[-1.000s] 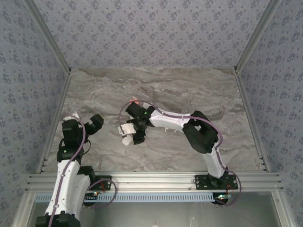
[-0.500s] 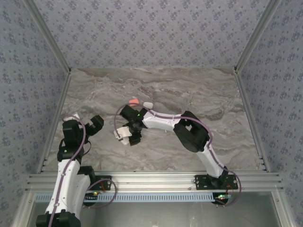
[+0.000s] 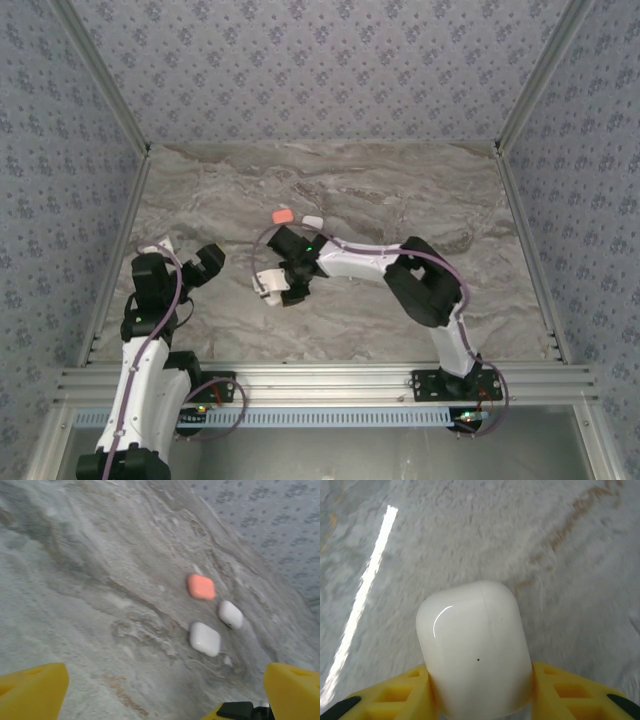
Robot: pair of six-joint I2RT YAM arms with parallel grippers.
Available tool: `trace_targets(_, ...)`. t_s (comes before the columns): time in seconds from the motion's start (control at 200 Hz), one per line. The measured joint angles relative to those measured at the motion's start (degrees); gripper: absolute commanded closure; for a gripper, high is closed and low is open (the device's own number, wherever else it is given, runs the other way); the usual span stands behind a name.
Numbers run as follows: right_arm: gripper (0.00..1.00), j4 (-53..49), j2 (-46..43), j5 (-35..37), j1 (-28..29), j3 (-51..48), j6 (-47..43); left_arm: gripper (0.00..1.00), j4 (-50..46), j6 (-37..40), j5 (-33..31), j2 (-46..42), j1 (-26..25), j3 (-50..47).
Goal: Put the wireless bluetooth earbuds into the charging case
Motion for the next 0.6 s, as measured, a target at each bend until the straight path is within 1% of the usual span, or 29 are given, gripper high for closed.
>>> trace_targets(0.12,0.57,3.76,-9.86,1.20,-2.73,-7.72,4.42,0.04,3.91,-2.03,6.47,1.40,-0.22,-0.02)
trace_targets(0.205,0.57,7.28,-18.12,2.36,-5.22,-13.55,7.74,0.04,6.93,-3.52,10.60,3.04,-2.08,0.02)
trace_targets(0.285,0.57,9.73,-25.03,3.19,-7.54,-18.12,10.91,0.03,9.11,-4.44,13.62,4.44,-6.21,0.15)
trace_targets(0.405,0.58,12.70,-33.29,4.26,-10.64,-23.52,15.45,0.03,12.11,-5.38,16.94,6.99,-14.93,2.36)
trace_targets(0.495,0.58,14.64,-38.69,4.81,-12.07,-27.15,17.97,0.03,14.32,-5.49,18.01,9.88,-20.72,5.40)
trace_targets(0.6,0.58,15.41,-43.67,4.98,-12.26,-29.83,19.80,0.05,16.87,-5.46,18.29,13.94,-26.91,8.90)
